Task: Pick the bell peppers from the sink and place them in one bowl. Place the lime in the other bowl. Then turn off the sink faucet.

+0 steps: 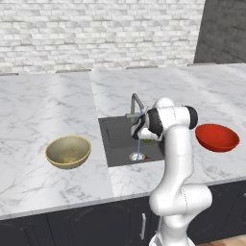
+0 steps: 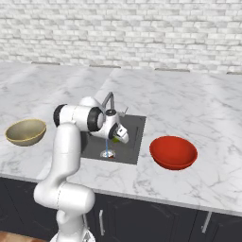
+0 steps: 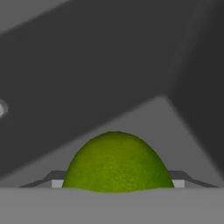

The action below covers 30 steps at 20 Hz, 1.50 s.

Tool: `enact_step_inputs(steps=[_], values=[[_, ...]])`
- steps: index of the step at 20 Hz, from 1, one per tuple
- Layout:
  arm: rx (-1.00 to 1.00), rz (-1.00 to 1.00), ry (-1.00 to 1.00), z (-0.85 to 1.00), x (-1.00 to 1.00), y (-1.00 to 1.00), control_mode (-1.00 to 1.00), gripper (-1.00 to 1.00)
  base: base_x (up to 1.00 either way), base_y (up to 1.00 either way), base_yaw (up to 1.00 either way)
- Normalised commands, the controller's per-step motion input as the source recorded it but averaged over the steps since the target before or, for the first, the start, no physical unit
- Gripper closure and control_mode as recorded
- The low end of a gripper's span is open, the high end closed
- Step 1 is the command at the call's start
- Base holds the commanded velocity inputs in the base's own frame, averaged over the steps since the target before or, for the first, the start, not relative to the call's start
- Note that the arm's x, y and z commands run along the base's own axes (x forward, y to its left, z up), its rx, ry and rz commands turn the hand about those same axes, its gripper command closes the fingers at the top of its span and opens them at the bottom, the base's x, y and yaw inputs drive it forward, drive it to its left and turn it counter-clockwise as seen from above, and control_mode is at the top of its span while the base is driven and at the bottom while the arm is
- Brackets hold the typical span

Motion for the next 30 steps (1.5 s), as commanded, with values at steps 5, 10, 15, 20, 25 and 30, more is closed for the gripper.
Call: enact_step_inputs(steps=[5,10,15,20,25,30], values=[[0.00,0.00,-0.11,0.87,-0.34,-0.05,-1.00,1.00,0.00,0.00,0.00],[0.00,0.00,-0.16,0.69,-0.70,0.00,-1.00,1.00,0.00,0.00,0.00],[0.00,0.00,-0.12,0.38,-0.86,0.06,-1.00,1.00,0.00,0.00,0.00],[0.00,0.00,-0.04,0.76,-0.46,0.03,-1.00,1.00,0.00,0.00,0.00],[0.00,0.00,0.00,0.71,-0.42,-0.05,-1.00,1.00,0.00,0.00,0.00],[0.00,-0.02,0.07,0.84,-0.23,-0.30,-1.00,1.00,0.00,0.00,0.00]])
